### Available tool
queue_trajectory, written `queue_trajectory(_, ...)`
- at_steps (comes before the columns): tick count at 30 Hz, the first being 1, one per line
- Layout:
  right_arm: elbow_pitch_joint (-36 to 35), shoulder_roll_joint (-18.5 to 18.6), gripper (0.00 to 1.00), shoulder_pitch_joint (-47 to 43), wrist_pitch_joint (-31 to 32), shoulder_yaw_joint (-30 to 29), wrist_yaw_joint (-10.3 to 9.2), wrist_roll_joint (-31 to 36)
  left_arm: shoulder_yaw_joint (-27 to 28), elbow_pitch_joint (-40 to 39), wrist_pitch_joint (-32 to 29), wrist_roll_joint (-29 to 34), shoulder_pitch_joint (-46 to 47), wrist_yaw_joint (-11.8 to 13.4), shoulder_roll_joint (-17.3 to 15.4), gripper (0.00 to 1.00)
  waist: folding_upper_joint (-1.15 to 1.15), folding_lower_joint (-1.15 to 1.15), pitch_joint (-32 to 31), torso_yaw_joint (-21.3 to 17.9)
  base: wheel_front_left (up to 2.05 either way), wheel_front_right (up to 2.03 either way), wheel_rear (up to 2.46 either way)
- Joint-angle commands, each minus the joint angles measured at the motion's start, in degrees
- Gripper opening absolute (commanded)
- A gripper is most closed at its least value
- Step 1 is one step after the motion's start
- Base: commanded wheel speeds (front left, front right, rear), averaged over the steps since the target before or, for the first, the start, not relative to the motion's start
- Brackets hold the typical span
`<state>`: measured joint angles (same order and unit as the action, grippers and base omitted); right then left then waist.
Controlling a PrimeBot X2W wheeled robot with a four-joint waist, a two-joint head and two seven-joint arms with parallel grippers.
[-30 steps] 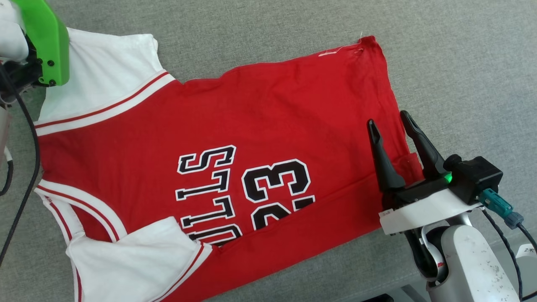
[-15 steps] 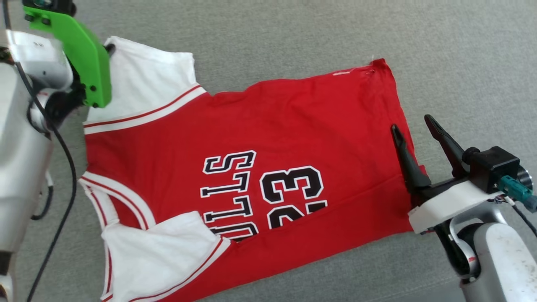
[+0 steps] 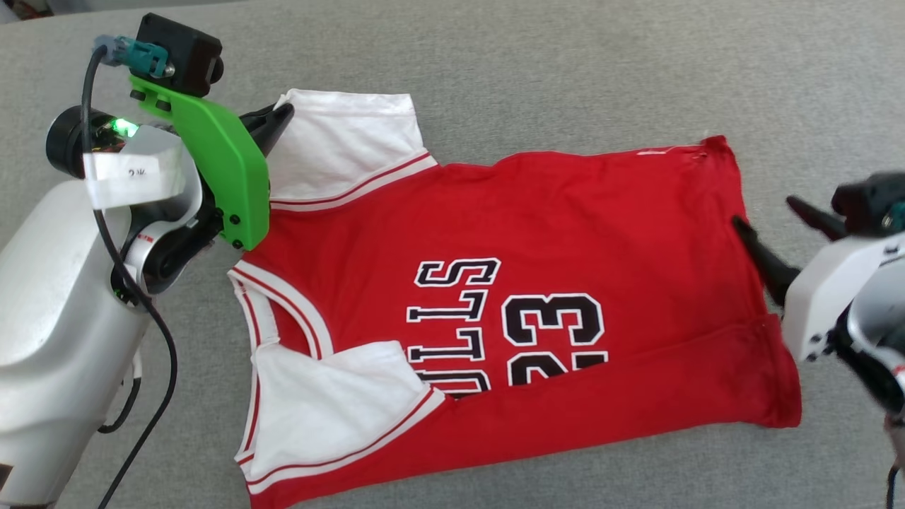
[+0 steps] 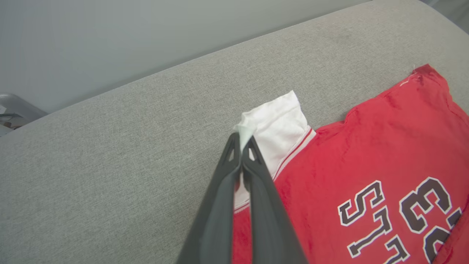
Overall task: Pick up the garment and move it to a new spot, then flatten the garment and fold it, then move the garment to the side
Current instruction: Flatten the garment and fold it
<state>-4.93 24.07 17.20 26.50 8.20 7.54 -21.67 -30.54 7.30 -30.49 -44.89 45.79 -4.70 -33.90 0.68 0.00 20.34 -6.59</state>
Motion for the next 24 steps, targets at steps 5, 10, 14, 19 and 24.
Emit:
queue_trajectory(5, 3.3, 2.8, 1.0, 8.1, 9.3, -0.3, -0.05, -2.2, 0.2, -5.7, 1.6, 0.7, -1.8, 1.3, -0.2, 0.0, -0.68, 0.0, 3.2, 3.0, 0.0, 0.0, 0.0)
queue_trajectory(10, 8.8, 3.8, 1.0, 13.8, 13.5, 0.2, -0.05, -2.4, -0.3, -9.0, 2.6, 1.6, -1.7, 1.7, 0.5, 0.0, -0.68, 0.0, 5.4, 4.9, 0.0, 0.0, 0.0)
queue_trajectory(14, 13.4, 4.2, 1.0, 17.1, 14.1, 1.0, -0.05, -1.6, -0.7, -10.6, 3.1, 2.0, -1.3, 1.7, 1.0, 0.0, -0.68, 0.0, 6.8, 6.4, 0.0, 0.0, 0.0)
queue_trajectory(19, 18.2, 4.3, 1.0, 19.6, 12.6, 1.8, -0.05, -0.9, -1.2, -11.8, 3.7, 2.4, -1.0, 1.5, 1.5, 0.0, -0.68, 0.0, 7.9, 7.7, 0.0, 0.0, 0.0)
queue_trajectory(24, 22.2, 4.2, 1.0, 20.8, 11.1, 3.2, -0.05, -0.3, -1.7, -11.6, 4.3, 2.6, -0.9, 1.2, 1.6, 0.0, -0.68, 0.0, 8.6, 8.4, 0.0, 0.0, 0.0)
